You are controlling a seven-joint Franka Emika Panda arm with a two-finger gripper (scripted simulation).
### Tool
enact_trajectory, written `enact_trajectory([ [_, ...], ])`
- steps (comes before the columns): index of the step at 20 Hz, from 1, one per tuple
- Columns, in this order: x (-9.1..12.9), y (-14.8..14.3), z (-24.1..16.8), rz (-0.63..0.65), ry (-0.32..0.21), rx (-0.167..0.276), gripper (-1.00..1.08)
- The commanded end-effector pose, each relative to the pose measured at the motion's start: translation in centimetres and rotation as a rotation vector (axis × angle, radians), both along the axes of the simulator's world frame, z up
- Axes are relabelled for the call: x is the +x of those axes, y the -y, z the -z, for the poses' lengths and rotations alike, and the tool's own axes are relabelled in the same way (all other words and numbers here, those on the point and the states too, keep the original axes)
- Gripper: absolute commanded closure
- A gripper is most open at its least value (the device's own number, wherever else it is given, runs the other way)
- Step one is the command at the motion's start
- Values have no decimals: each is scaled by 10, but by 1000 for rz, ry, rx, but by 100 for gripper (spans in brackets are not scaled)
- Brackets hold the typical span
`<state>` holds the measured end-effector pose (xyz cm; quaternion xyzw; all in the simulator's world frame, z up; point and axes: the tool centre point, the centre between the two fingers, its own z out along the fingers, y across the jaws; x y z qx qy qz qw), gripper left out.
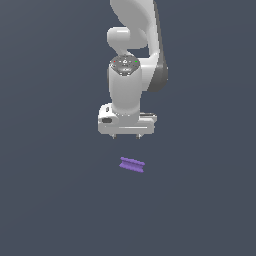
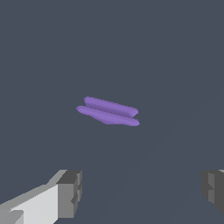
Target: Pick up the object and move it to a goal position.
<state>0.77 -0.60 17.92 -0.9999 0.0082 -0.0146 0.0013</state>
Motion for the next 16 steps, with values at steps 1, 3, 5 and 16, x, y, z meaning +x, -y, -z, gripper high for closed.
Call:
enact_trajectory([
  [1, 0, 0, 0, 0, 0, 0, -92],
  [3, 1, -2, -1, -1, 1, 2, -92],
  [5, 2, -6, -2, -4, 5, 9, -92],
  [16, 7, -24, -9, -18, 20, 34, -92],
])
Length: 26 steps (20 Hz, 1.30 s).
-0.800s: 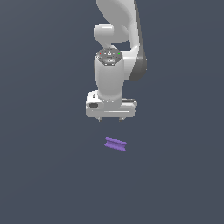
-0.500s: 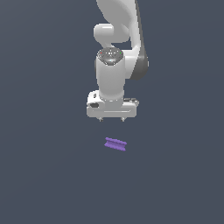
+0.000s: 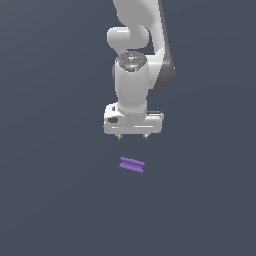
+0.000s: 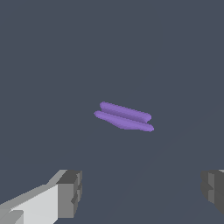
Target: Pick up the object and move it to a goal position.
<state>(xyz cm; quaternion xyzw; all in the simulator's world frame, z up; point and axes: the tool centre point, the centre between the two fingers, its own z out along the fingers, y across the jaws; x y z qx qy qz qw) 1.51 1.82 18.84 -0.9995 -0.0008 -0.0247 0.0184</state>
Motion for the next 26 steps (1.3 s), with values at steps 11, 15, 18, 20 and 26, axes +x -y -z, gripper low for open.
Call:
enact_trajectory([
  [11, 4, 0, 8, -97, -2, -11, -92],
  [15, 6, 0, 14, -171, -4, -19, -92],
  [18, 9, 0, 20, -241, -5, -25, -92],
  [20, 10, 0, 25, -294, -7, -30, -92],
  [26, 16, 0, 40, -468, -11, -43, -92],
])
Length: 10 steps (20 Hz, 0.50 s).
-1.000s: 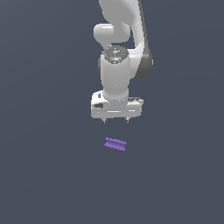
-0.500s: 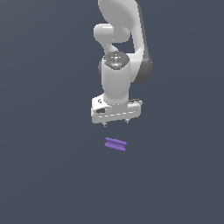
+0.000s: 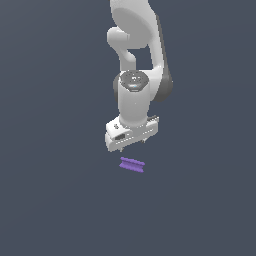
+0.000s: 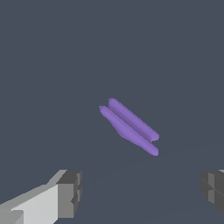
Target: Pick up the object and move it to a goal position.
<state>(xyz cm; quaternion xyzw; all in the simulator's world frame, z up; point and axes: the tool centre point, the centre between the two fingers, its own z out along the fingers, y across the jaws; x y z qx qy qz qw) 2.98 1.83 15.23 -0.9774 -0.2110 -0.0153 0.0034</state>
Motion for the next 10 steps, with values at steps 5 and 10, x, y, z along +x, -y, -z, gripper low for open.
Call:
enact_trajectory([
  [5, 6, 0, 16, -190, -6, -12, -92],
  [10, 10, -1, 29, -334, -10, -18, -92],
])
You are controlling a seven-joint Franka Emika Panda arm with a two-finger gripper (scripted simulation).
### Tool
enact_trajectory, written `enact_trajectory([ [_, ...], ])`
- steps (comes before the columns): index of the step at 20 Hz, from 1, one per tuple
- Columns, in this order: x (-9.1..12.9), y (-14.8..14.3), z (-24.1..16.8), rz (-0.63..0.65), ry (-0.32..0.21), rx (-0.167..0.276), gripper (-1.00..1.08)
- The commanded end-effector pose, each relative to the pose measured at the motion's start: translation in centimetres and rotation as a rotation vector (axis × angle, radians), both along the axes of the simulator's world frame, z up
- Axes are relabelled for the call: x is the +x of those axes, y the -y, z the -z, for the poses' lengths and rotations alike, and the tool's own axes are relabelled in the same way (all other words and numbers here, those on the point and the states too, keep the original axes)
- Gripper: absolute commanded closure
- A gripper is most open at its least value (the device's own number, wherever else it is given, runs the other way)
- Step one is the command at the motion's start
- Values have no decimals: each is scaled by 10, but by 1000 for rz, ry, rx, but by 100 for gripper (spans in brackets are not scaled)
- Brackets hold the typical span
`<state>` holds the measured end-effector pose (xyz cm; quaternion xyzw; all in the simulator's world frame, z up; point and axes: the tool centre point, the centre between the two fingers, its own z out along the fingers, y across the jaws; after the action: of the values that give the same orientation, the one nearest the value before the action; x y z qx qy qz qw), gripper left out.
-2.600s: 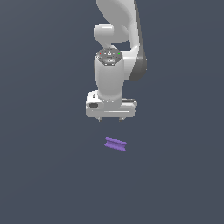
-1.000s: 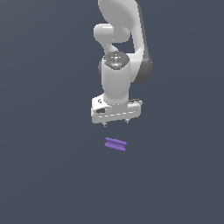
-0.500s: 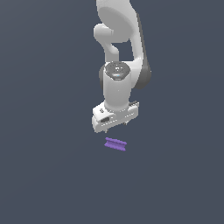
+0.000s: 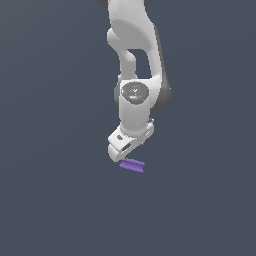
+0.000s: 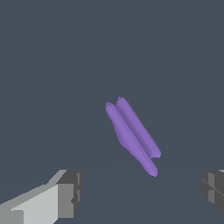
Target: Pick up the object and move it to a goal position.
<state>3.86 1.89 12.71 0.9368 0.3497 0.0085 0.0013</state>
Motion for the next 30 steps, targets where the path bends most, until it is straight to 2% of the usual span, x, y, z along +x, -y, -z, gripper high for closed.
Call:
enact_trajectory([
  [1, 2, 0, 6, -74, -2, -3, -92],
  [17, 13, -1, 43, -488, -14, -9, -92],
  [24, 15, -2, 51, -574, -15, -8, -92],
  [30, 15, -2, 52, -587, -15, -8, -92],
])
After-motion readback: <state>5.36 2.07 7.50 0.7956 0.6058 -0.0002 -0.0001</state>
